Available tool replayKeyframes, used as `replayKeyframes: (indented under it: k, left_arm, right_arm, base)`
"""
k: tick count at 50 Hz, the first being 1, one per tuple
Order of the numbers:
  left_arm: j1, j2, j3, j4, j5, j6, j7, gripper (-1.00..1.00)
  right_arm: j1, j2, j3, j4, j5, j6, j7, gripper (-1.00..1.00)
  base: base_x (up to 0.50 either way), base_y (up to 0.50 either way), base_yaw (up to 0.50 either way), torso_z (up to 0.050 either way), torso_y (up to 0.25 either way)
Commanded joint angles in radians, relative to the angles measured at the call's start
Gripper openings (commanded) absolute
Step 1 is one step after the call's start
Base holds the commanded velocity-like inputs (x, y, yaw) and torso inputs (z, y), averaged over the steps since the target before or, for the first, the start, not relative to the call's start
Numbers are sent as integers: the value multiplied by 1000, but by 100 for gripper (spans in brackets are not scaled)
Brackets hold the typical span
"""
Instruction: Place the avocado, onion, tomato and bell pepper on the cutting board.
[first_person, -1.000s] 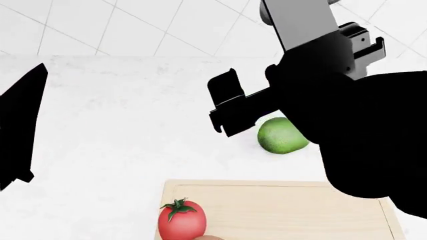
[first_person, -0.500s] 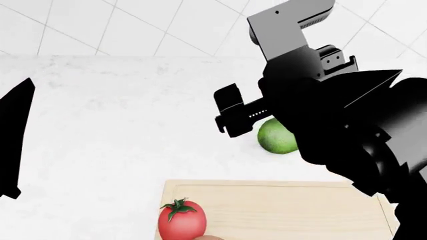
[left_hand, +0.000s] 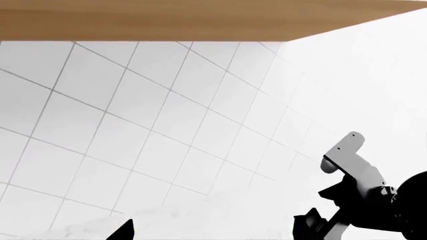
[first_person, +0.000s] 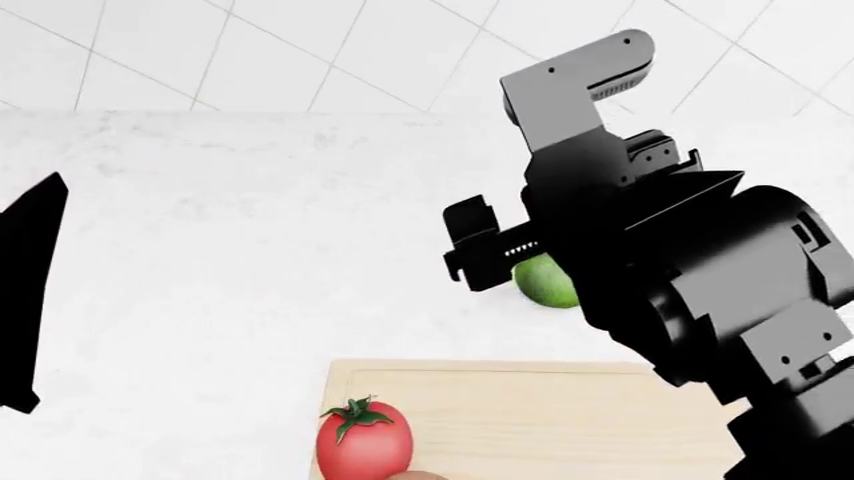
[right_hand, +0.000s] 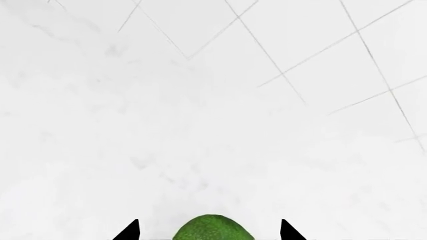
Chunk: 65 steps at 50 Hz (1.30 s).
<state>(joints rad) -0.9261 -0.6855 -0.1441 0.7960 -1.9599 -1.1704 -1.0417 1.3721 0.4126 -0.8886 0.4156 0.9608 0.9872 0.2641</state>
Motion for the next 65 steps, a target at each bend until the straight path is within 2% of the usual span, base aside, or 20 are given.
replayKeyframes:
  k: [1, 17, 30, 49, 65]
  left_arm:
    - [8, -3, 3, 3, 1, 5, 4, 100]
    - [35, -13, -7, 14, 3, 13, 10, 100]
    - [39, -27, -2, 25, -20, 32, -6, 100]
    - [60, -44, -5, 37, -33, 46, -11, 100]
    - [54, -59, 12, 46, -61, 68, -35, 100]
  right_arm:
    - [-15, -44, -29, 107, -43, -58, -45, 100]
    - [-6, -137, -59, 399, -127, -192, -127, 100]
    - [-16, -180, -66, 508, -145, -243, -167, 100]
    - [-7, -313, -87, 861, -208, -407, -287, 100]
    - [-40, -322, -48, 888, -234, -406, -295, 100]
  base:
    - [0, 0, 0, 0, 0]
    - [0, 0, 0, 0, 0]
    - [0, 0, 0, 0, 0]
    - [0, 0, 0, 0, 0]
    - [0, 0, 0, 0, 0]
